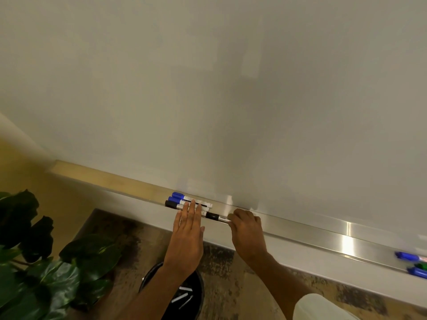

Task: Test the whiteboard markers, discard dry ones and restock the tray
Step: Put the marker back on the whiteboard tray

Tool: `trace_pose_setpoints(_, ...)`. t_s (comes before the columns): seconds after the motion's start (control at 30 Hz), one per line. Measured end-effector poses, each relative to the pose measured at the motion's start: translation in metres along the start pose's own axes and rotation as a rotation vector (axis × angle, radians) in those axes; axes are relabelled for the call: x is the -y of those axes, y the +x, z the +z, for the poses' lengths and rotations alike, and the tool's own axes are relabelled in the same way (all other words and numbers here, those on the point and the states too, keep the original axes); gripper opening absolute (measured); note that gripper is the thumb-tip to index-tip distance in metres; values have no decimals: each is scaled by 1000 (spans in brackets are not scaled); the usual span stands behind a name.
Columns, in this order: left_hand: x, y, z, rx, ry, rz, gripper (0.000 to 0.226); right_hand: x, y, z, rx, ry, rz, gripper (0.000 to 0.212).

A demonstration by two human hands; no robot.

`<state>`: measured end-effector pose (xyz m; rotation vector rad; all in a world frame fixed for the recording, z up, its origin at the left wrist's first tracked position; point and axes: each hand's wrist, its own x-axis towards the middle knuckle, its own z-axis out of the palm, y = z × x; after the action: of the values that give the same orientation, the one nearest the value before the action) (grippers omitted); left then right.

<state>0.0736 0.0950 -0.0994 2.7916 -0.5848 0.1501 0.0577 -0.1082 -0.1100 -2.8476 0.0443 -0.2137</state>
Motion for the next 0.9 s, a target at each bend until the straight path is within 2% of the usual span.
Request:
trace_pose_setpoints(0.17,-6,1,-3,71,-21,-9,59,-1,-1,-1,-23,36,-6,21)
trace_pose_setpoints(0.27,-15,2,-7,76,-38,-13,62,0,-7,-10,-103,107,23,27)
trace_pose_setpoints(0.4,-33,1,-18,69,-102,-36,76,-2,-21,-25,-159,172,45,33)
trace_pose_setpoints(0.6,-71,4,-31,84,-127,13,79,-13,-45,-58,-223,138,16,37)
trace_pose_setpoints(0.9,-148,4,-33,83,-160,104,76,-59,-83,-111,-269,108,76,41)
